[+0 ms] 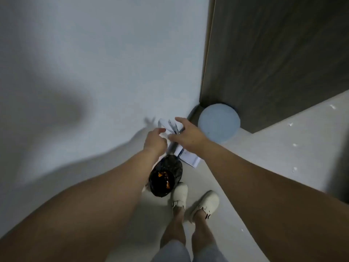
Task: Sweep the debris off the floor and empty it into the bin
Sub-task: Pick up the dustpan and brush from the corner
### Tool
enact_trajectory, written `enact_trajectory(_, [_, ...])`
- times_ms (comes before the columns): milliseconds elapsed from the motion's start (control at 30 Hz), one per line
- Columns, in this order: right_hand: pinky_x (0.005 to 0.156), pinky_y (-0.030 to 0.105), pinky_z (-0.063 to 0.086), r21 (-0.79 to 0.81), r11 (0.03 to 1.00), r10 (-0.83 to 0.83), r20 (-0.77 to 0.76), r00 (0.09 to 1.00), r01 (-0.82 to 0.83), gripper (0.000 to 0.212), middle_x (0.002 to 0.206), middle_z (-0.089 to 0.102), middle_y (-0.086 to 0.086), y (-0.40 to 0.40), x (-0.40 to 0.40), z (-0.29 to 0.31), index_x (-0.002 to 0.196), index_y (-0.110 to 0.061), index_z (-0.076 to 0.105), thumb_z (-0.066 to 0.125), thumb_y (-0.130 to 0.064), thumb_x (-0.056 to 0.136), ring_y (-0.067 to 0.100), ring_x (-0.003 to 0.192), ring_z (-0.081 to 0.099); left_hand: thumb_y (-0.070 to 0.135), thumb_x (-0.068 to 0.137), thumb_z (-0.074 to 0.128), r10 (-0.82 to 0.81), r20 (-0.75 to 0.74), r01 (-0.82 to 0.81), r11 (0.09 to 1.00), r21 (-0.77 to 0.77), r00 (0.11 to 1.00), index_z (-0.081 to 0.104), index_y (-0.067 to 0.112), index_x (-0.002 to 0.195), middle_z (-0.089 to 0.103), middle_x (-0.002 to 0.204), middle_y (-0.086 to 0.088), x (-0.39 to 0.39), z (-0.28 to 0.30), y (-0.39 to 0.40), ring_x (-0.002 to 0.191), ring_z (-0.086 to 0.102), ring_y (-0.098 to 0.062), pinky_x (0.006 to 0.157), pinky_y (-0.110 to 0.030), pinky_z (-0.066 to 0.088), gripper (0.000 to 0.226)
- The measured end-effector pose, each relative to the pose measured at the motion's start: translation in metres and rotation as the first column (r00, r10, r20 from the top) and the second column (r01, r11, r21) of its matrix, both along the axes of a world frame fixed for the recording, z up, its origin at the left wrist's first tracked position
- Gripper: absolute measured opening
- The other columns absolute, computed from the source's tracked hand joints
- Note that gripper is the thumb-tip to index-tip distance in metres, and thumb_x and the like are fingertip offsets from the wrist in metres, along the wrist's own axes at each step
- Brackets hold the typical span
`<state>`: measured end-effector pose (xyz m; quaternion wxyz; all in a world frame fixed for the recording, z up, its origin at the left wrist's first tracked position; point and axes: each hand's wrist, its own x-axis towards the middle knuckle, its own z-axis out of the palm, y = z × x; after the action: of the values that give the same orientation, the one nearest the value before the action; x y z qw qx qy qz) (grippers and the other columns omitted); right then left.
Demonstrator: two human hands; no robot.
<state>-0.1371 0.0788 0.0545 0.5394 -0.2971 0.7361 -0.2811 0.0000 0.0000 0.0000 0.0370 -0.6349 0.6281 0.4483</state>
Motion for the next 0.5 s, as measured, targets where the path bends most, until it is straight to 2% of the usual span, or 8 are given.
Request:
enact_trajectory(33, [0.091,0.036,0.05,-0.031,0.998,0.051,-0.074,0.996,-0.054,0.061,0.114,0.059,-0.009,-0.013,0.0,-0.003,0.135,-0.042,0.044,0.067,-0.052,0.079,0.016,0.102,0.06,0.006,0.096,0.046,-0.129,0.044,0.131,0.99,-0.05,0.991,0.062,0.02,0.128,0.061,0.133,-0.007,-0.005,-0.003,-0.008,0.118,0.062,-0.029,0.097,-0.036,0.053,0.038])
enact_trajectory(100, [0.078,0.033,0.051,0.009,0.986,0.162,-0.229,0.96,-0.164,0.032,0.095,0.062,-0.012,-0.031,0.001,-0.008,0.113,-0.036,0.058,0.059,-0.051,0.085,0.015,0.09,0.061,0.007,0.093,0.042,-0.322,0.124,0.336,0.935,-0.116,0.938,0.061,0.017,0.105,0.067,0.118,-0.015,-0.012,-0.011,-0.019,0.107,0.066,-0.036,0.08,-0.037,0.054,0.024])
enact_trajectory(133, [0.07,0.031,0.05,0.054,0.979,0.206,-0.293,0.934,-0.199,0.025,0.087,0.061,-0.011,-0.035,0.001,-0.009,0.103,-0.033,0.059,0.053,-0.052,0.088,0.015,0.083,0.061,0.007,0.093,0.042,-0.375,0.15,0.394,0.91,-0.131,0.915,0.06,0.018,0.103,0.066,0.119,-0.016,-0.016,-0.012,-0.021,0.111,0.063,-0.037,0.084,-0.041,0.054,0.023])
enact_trajectory(200, [0.063,0.031,0.046,0.083,0.961,0.275,-0.373,0.886,-0.263,0.029,0.08,0.059,-0.009,-0.034,0.0,-0.017,0.093,-0.03,0.057,0.042,-0.055,0.091,0.015,0.076,0.059,0.01,0.096,0.045,-0.498,0.206,0.53,0.835,-0.148,0.842,0.059,0.018,0.127,0.053,0.142,-0.012,-0.02,-0.028,-0.022,0.134,0.046,-0.033,0.107,-0.041,0.042,0.035])
enact_trajectory(233, [0.063,0.032,0.046,0.092,0.953,0.302,-0.387,0.872,-0.289,0.031,0.079,0.059,-0.008,-0.031,-0.002,-0.022,0.087,-0.029,0.056,0.039,-0.056,0.092,0.016,0.075,0.06,0.014,0.098,0.044,-0.566,0.269,0.612,0.779,-0.137,0.779,0.052,0.019,0.14,0.042,0.153,-0.006,-0.021,-0.032,-0.022,0.143,0.033,-0.029,0.115,-0.038,0.034,0.043])
enact_trajectory(333, [0.066,0.034,0.051,0.112,0.94,0.34,-0.394,0.854,-0.322,0.035,0.079,0.063,-0.007,-0.019,-0.017,-0.019,0.078,-0.03,0.058,0.038,-0.055,0.092,0.014,0.074,0.061,0.027,0.099,0.044,-0.681,0.389,0.762,0.64,-0.095,0.621,0.034,0.028,0.156,0.023,0.166,0.003,-0.029,-0.05,-0.02,0.155,0.011,-0.022,0.125,-0.042,0.017,0.057])
enact_trajectory(433, [0.068,0.038,0.054,0.105,0.947,0.318,-0.43,0.845,-0.303,0.032,0.078,0.064,-0.007,0.007,-0.035,-0.006,0.083,-0.027,0.064,0.042,-0.048,0.092,0.013,0.073,0.06,0.035,0.1,0.045,-0.768,0.406,0.85,0.525,-0.045,0.496,0.026,0.028,0.159,0.025,0.166,0.003,-0.045,-0.048,-0.001,0.156,0.01,-0.024,0.126,-0.048,0.002,0.063])
enact_trajectory(500, [0.068,0.039,0.056,0.094,0.958,0.284,-0.435,0.855,-0.27,0.028,0.078,0.065,-0.008,0.029,-0.044,0.002,0.082,-0.028,0.066,0.045,-0.045,0.091,0.012,0.072,0.06,0.039,0.1,0.045,-0.817,0.417,0.902,0.432,-0.016,0.398,0.028,0.025,0.158,0.036,0.16,0.0,-0.057,-0.039,0.014,0.153,0.019,-0.027,0.125,-0.051,0.001,0.062])
